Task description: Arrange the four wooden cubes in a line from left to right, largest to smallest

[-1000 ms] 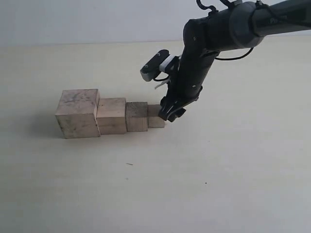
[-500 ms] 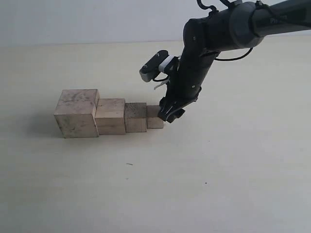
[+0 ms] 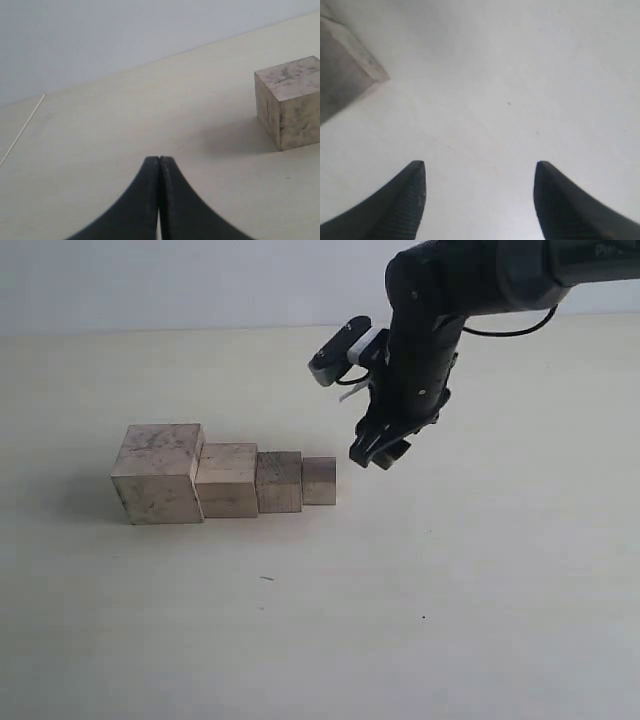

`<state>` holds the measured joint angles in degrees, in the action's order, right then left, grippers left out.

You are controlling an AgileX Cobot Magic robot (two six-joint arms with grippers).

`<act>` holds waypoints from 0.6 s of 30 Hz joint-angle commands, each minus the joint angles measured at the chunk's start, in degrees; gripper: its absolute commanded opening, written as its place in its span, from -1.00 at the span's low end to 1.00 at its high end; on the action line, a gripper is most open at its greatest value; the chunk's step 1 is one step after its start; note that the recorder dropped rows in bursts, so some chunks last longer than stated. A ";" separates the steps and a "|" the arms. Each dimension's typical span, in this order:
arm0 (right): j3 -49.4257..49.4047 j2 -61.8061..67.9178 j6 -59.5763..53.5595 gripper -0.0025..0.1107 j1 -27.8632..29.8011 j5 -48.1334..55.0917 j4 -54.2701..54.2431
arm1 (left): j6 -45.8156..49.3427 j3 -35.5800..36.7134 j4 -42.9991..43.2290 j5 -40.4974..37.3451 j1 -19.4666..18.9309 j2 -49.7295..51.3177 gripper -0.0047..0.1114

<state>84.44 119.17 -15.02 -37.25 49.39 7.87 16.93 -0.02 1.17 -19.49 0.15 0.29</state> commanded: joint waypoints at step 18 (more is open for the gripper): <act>-0.10 -7.29 15.02 -0.31 -0.07 20.57 -9.16 | -0.19 0.02 -0.05 0.77 0.38 -0.29 -0.92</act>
<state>84.44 112.44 -0.61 -37.25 69.34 2.44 16.93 -0.02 1.17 -19.49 0.15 0.29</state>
